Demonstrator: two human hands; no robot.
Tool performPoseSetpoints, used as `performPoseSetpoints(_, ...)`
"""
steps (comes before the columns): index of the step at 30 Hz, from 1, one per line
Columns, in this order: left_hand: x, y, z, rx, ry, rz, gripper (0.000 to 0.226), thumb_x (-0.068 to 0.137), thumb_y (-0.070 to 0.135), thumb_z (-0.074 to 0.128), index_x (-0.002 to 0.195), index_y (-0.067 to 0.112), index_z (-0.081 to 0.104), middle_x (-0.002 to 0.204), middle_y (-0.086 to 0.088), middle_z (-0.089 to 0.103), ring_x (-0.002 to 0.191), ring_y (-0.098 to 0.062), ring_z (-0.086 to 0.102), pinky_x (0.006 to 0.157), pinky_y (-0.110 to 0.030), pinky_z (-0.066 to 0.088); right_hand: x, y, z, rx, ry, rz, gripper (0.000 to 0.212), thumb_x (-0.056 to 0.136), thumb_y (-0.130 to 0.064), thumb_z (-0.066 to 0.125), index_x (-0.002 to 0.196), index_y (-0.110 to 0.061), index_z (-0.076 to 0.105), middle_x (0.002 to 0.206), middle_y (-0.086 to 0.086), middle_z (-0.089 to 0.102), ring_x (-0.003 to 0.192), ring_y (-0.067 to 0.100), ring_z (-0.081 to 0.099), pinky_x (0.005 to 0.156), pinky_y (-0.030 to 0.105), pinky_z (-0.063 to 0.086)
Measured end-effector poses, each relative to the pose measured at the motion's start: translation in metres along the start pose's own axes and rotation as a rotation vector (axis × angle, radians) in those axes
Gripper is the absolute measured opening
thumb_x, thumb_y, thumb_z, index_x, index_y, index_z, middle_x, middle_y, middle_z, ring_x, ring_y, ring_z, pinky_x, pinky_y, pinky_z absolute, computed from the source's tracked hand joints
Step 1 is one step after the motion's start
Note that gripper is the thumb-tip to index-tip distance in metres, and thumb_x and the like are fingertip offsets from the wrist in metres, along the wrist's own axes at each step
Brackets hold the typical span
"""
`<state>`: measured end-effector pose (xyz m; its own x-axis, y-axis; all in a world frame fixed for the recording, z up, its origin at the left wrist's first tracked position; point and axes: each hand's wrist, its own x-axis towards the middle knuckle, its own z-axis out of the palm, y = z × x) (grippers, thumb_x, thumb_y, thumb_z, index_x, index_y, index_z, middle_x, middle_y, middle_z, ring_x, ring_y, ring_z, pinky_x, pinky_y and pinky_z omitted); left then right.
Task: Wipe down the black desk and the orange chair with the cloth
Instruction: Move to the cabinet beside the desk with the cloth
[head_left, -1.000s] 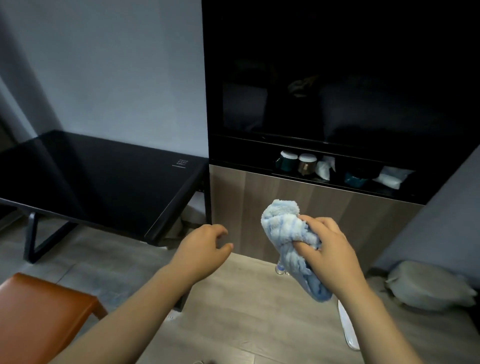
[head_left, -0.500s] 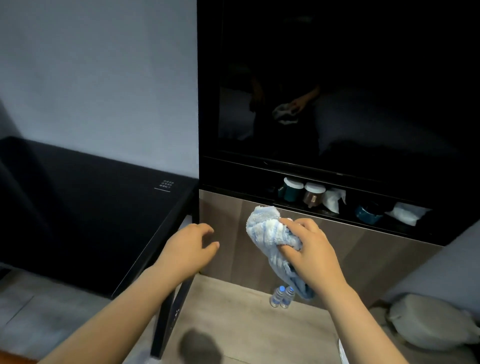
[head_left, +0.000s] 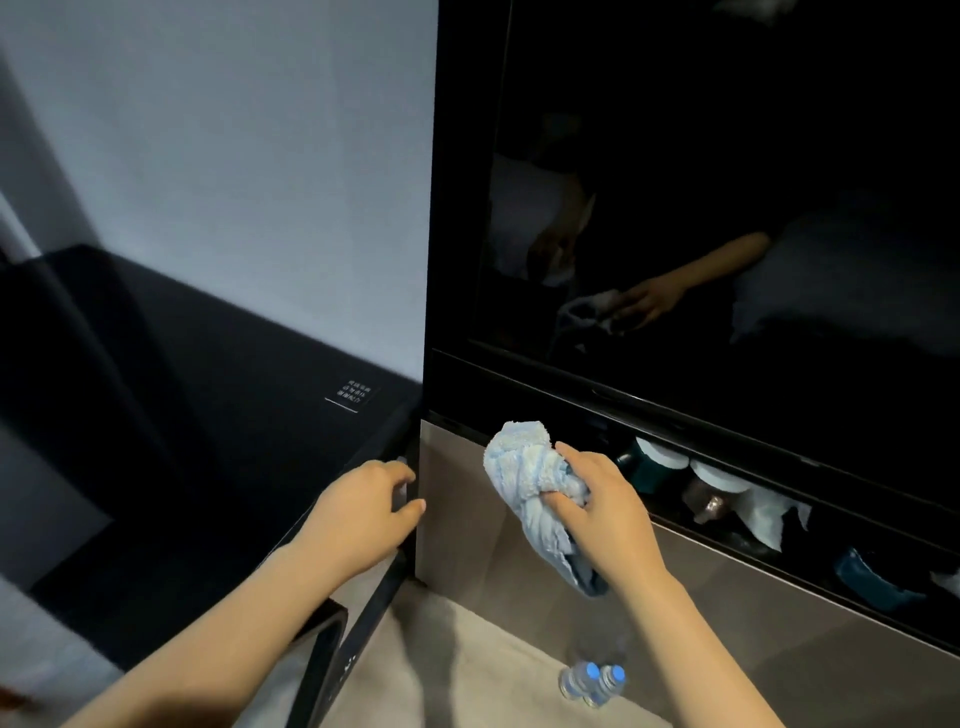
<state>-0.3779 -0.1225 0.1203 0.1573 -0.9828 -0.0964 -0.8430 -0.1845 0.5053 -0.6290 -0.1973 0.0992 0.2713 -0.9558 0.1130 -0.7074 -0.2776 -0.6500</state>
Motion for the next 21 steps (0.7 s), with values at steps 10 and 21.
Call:
performPoseSetpoints(10,0.080,-0.016,0.021,-0.118,-0.078,-0.138,0.013,0.090,0.033,0.061,0.102,0.029,0.061,0.086,0.014,0.060,0.079,0.001,0.057,0.068,-0.013,0.046,0.098,0.038,0.034,-0.051,-0.084,-0.002,0.023,0.094,-0.026,0.055,0.113,-0.036,0.044,0.108,-0.011,0.054,0.082,0.005,0.055,0.060,0.020,0.036)
performPoseSetpoints(21,0.138,-0.049,0.026,-0.047,-0.177,-0.159,0.030,0.092,0.027,0.053,0.111,0.006,0.063,0.110,-0.010,0.064,0.098,-0.023,0.062,0.084,-0.032,0.050,0.144,0.055,0.099,-0.023,0.166,0.123,0.025,0.091,-0.013,0.062,0.116,-0.015,0.062,0.114,-0.003,0.059,0.106,0.017,0.055,0.084,0.025,0.043)
